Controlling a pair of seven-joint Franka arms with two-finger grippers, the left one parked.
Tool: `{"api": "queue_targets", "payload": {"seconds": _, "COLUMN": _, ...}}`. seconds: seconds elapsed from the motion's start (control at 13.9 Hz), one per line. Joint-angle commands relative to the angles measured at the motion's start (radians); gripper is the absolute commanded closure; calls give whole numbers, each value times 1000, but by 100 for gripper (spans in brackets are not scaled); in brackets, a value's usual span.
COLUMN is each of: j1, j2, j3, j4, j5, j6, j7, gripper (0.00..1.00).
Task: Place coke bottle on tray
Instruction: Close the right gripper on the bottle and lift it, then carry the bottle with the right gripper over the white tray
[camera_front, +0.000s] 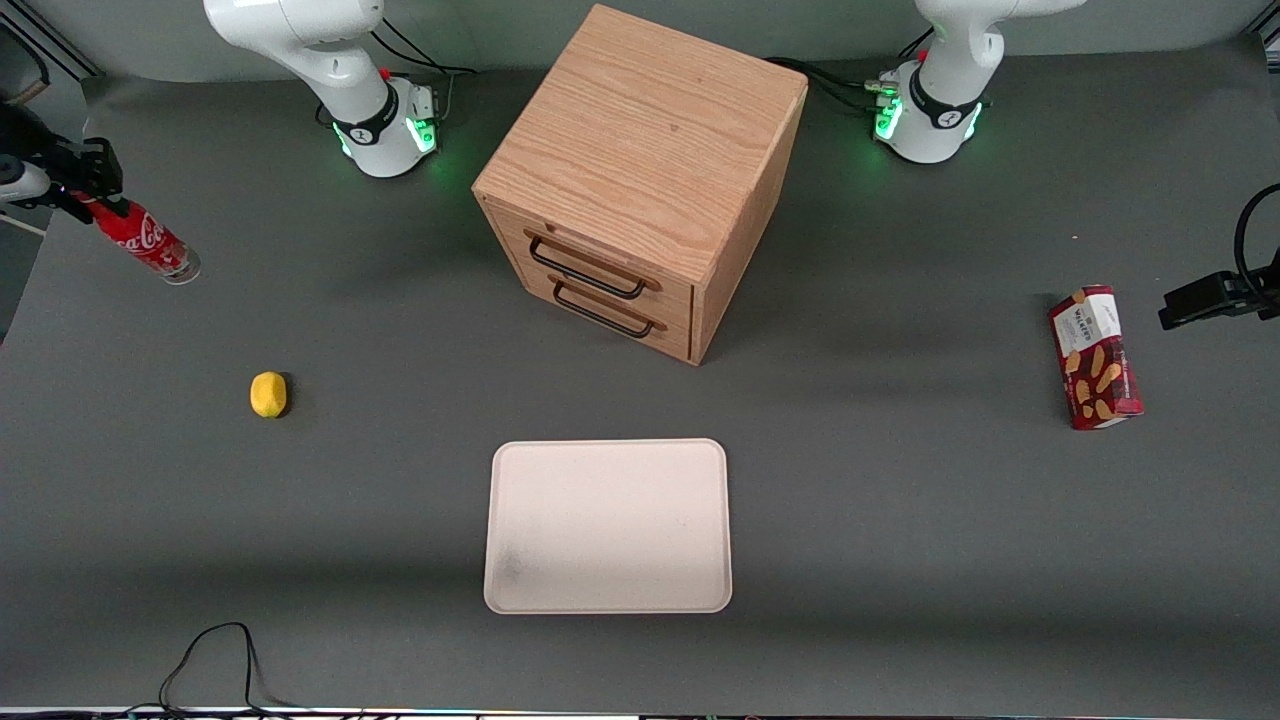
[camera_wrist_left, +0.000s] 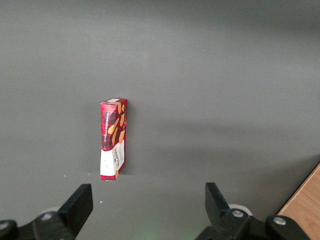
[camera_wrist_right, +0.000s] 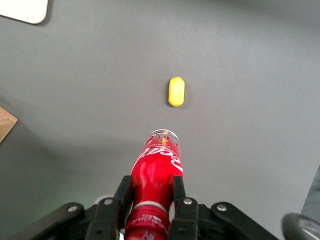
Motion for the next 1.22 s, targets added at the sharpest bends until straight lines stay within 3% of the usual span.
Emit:
{"api": "queue_targets", "payload": {"seconds": 0.0, "j1": 25, "j2": 121, "j3": -8, "j4": 148, "j5": 57, "j6": -33, "j7": -31, "gripper": 100}}
{"api": "queue_targets", "payload": {"seconds": 0.36, "j1": 103, "j2": 365, "j3": -6, "j4": 426, "j5": 177, "j6": -33, "j7": -19, "gripper": 100}}
{"api": "queue_targets", "payload": {"seconds": 0.72, "j1": 213, "j2": 687, "j3": -6, "j4": 788, "j5": 228, "j6": -38, "j7": 55, "gripper": 100}}
{"api": "queue_targets", "payload": {"seconds": 0.93, "j1": 285, "j2": 907, "j3": -8, "j4": 1045, "j5": 237, "j6": -33, "j7": 191, "gripper": 100}}
{"api": "queue_targets", "payload": {"seconds": 1.15, "j1": 356, "j2": 1013, "j3": -6, "j4": 1115, "j5": 242, "j6": 30, "j7": 342, "gripper": 100}}
